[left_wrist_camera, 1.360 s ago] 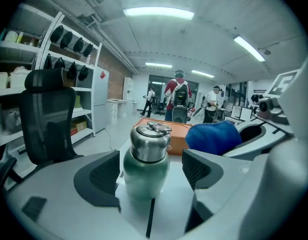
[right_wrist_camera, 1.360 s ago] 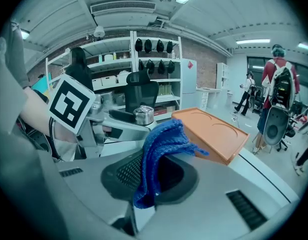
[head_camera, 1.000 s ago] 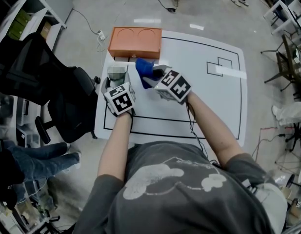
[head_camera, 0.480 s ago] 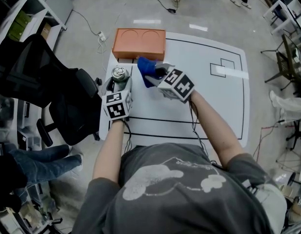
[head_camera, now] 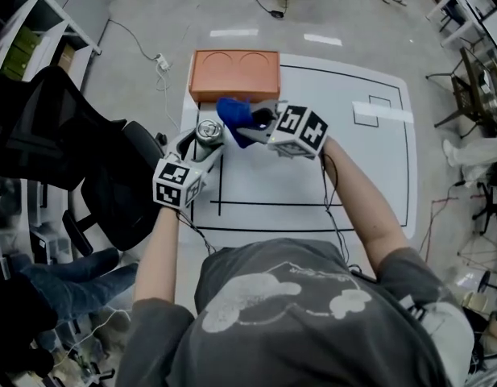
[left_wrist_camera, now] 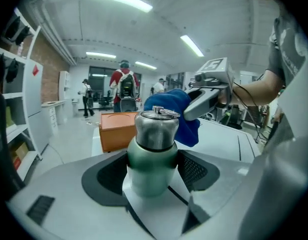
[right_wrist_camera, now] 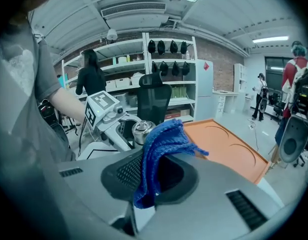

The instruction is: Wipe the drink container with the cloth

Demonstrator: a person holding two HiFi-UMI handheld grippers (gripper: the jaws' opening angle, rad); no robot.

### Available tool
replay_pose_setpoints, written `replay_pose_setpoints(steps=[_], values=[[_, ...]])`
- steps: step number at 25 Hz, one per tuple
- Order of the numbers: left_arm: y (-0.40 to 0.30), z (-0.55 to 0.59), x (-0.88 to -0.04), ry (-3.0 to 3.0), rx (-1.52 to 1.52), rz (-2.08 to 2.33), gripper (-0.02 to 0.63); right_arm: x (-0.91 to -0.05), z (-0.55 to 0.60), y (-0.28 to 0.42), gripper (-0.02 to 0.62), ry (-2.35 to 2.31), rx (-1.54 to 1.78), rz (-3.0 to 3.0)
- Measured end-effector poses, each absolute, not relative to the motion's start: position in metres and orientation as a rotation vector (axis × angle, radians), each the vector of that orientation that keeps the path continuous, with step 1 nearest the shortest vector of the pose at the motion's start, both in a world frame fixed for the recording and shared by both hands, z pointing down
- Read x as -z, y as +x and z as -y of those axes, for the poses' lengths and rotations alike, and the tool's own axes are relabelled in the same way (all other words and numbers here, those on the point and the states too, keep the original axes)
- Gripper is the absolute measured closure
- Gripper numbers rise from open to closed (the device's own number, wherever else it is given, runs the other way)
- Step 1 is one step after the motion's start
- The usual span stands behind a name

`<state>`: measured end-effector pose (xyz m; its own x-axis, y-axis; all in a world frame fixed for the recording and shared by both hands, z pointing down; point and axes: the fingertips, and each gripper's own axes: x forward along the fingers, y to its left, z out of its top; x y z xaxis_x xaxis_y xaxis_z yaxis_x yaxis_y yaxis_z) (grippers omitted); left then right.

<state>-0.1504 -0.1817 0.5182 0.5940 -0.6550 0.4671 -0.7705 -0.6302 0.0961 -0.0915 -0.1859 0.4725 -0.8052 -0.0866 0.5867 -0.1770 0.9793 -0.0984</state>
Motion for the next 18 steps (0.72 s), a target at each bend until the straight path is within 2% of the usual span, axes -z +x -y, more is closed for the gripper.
replay_pose_setpoints(steps=[11, 18], values=[[-0.153, 0.179, -0.518, 2.830, -0.702, 0.505, 0.291, -0.474, 0.193, -0.130, 0.552, -0.129, -0.146, 2.494], [-0.152, 0.179, -0.519, 2.879, -0.737, 0.276, 0.291, -0.492, 0.204, -0.134, 0.553, -0.171, -0.097, 2.405]])
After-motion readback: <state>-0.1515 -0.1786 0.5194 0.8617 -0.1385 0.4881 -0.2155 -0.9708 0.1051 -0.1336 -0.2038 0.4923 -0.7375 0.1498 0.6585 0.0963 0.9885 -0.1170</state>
